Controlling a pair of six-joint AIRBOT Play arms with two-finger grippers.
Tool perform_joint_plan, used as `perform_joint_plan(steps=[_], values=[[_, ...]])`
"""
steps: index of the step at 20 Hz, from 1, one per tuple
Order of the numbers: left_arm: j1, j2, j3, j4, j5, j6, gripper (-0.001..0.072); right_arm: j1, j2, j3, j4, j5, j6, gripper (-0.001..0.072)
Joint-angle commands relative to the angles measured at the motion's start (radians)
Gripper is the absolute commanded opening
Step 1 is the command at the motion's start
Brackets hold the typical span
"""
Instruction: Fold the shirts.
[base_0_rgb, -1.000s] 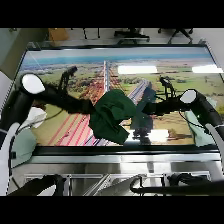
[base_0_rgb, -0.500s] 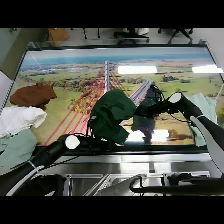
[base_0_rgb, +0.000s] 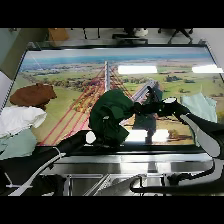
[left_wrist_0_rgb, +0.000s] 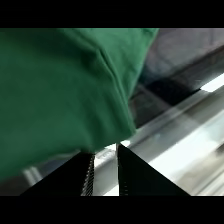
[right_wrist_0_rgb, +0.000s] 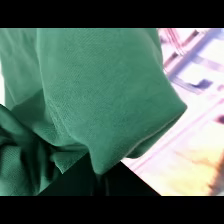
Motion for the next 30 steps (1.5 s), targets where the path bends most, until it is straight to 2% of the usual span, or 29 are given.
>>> perform_joint_plan(steps=[1, 6, 7, 8, 9, 12, 14, 16, 22, 23, 24, 25, 27, 30], values=[[0.047, -0.034, 0.056, 0.09, -0.071, 0.002, 0.0005, -0.002, -0.017, 0.0, 0.078, 0.026, -0.082, 0.0021], [0.071, -0.031, 0.086, 0.08, -0.117, 0.005, 0.002, -0.002, 0.016, 0.0, 0.075, 0.038, -0.097, 0.0021], [0.066, -0.026, 0.086, 0.082, -0.168, 0.006, 0.0142, -0.002, 0.016, 0.0, 0.074, 0.042, -0.097, 0.0021], [0.063, -0.016, 0.085, 0.082, -0.213, 0.004, 0.0502, -0.002, 0.016, 0.0, 0.067, 0.044, -0.097, 0.0021], [0.063, 0.004, 0.084, 0.083, -0.248, -0.003, 0.0607, -0.001, 0.016, 0.0, 0.06, 0.044, -0.097, 0.002], [0.063, 0.095, 0.084, 0.087, -0.243, -0.062, 0.0607, -0.001, 0.016, 0.0, 0.056, 0.045, -0.097, 0.0021], [0.062, 0.129, 0.083, 0.145, -0.128, -0.129, 0.0607, -0.001, 0.016, 0.0, 0.056, 0.045, -0.097, 0.0021], [0.063, 0.092, 0.082, 0.193, -0.033, -0.196, 0.0608, -0.001, 0.016, 0.0, 0.056, 0.045, -0.097, 0.0021], [0.042, -0.107, 0.173, 0.196, -0.055, -0.252, 0.0589, -0.001, 0.016, 0.0, 0.051, 0.052, -0.098, 0.0021], [0.048, -0.128, 0.198, 0.204, -0.091, -0.259, 0.0518, -0.001, 0.016, 0.0, 0.046, 0.057, -0.098, 0.0021], [0.056, -0.139, 0.219, 0.222, -0.137, -0.266, 0.0192, -0.001, 0.016, 0.0, 0.042, 0.063, -0.098, 0.0021], [0.061, -0.142, 0.238, 0.249, -0.187, -0.266, 0.001, -0.002, 0.016, 0.0, 0.037, 0.072, -0.101, 0.0021], [0.072, -0.127, 0.282, 0.34, -0.284, -0.279, 0.001, -0.009, 0.019, 0.0, 0.035, 0.095, -0.105, 0.002], [0.092, -0.025, 0.358, 0.573, -0.465, -0.34, 0.001, -0.077, 0.074, 0.013, 0.037, 0.163, -0.105, 0.002]])
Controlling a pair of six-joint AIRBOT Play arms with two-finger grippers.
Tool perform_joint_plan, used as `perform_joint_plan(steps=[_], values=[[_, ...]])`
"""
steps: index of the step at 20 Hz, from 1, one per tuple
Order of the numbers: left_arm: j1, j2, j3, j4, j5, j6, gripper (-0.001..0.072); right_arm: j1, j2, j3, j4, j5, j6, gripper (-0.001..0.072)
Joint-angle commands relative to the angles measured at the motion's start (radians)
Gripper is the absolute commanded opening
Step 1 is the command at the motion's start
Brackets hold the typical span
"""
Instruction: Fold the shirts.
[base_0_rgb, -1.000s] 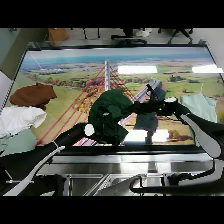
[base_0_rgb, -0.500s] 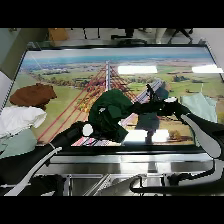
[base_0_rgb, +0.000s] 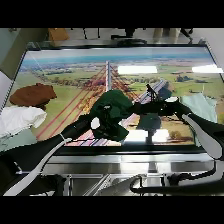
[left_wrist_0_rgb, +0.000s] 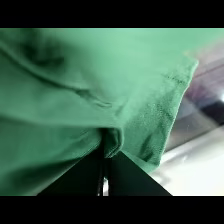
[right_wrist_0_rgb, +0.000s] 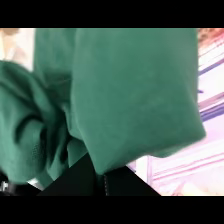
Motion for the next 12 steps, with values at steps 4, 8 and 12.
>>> perform_joint_plan(steps=[4, 8, 12], values=[[0.121, 0.295, 0.251, 0.51, -0.496, -0.052, 0.0011, -0.262, 0.208, 0.129, 0.002, 0.187, 0.018, 0.002], [0.261, 0.528, 0.506, 0.551, -0.529, 0.013, 0.0011, -0.392, 0.394, 0.29, 0.095, 0.37, 0.041, 0.002], [0.344, 0.661, 0.684, 0.554, -0.502, 0.098, 0.0011, -0.392, 0.558, 0.415, 0.177, 0.402, 0.048, 0.002]])
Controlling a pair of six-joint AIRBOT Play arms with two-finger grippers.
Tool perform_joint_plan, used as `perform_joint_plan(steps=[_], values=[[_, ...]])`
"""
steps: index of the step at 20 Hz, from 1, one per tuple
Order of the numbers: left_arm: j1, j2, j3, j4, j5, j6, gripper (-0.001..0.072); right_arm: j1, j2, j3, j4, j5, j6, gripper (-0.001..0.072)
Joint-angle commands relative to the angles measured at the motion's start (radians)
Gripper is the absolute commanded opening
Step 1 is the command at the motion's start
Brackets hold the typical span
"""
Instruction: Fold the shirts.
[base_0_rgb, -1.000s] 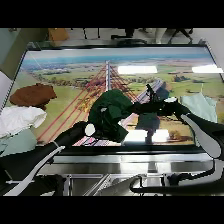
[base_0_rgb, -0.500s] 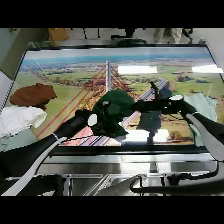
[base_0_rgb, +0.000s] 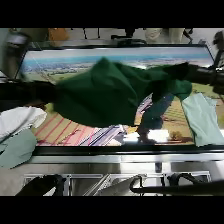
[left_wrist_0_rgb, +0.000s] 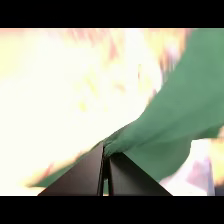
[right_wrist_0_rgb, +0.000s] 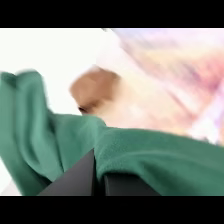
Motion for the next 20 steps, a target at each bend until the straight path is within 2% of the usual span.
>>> perform_joint_plan(steps=[1, 5, 7, 10, 12, 15, 17, 20], values=[[0.097, 0.123, 0.157, 0.037, -0.011, 0.079, 0.0011, -0.024, 0.144, 0.121, 0.056, 0.035, 0.011, 0.0021], [0.18, 0.171, 0.176, 0.031, -0.034, 0.157, 0.0011, -0.023, 0.219, 0.159, -0.076, 0.024, 0.034, 0.0021], [0.185, 0.173, 0.09, 0.006, -0.026, 0.187, 0.0012, -0.023, 0.195, 0.149, -0.159, 0.026, 0.073, 0.0021], [0.184, 0.091, -0.076, -0.058, 0.03, 0.223, 0.0012, 0.001, 0.105, 0.069, -0.167, 0.034, 0.082, 0.0021], [0.184, -0.014, -0.176, -0.116, 0.13, 0.247, 0.0012, 0.06, 0.02, -0.025, -0.167, 0.018, 0.068, 0.0022], [0.186, -0.233, -0.256, -0.146, 0.289, 0.27, 0.0013, 0.16, -0.151, -0.161, -0.168, -0.105, 0.007, 0.0023], [0.196, -0.414, -0.208, -0.148, 0.341, 0.28, 0.0013, 0.191, -0.297, -0.183, -0.166, -0.201, -0.02, 0.0024], [0.205, -0.689, -0.038, -0.154, 0.326, 0.279, 0.0014, 0.188, -0.488, -0.181, -0.156, -0.322, -0.024, 0.0027]])
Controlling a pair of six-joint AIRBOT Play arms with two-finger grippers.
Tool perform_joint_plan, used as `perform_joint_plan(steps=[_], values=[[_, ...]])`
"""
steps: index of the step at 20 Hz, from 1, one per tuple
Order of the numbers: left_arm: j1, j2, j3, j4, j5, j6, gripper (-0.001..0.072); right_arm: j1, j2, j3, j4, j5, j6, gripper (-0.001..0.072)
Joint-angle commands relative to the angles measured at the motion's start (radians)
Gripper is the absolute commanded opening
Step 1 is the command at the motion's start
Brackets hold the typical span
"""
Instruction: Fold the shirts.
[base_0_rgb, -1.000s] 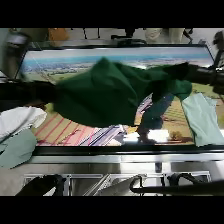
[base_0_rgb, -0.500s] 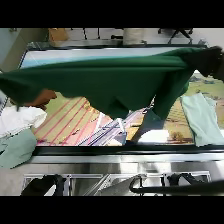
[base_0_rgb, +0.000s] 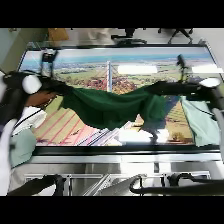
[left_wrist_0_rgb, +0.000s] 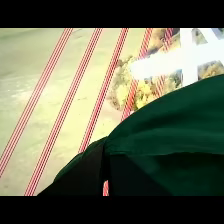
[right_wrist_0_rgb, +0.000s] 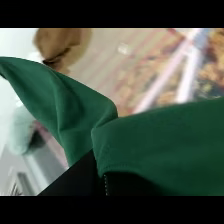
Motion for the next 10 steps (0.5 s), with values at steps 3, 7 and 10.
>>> perform_joint_plan(steps=[3, 7, 10], values=[[0.013, -0.428, 0.274, -0.106, 0.001, 0.009, 0.0082, 0.017, -0.27, 0.002, 0.004, -0.177, -0.099, 0.0228], [0.018, -0.476, 0.455, -0.12, -0.169, -0.014, 0.0687, -0.054, -0.24, 0.093, -0.017, -0.064, -0.1, 0.039], [0.039, -0.428, 0.527, -0.124, -0.365, -0.052, 0.0687, -0.18, -0.154, 0.135, -0.05, 0.056, -0.099, 0.0398]])
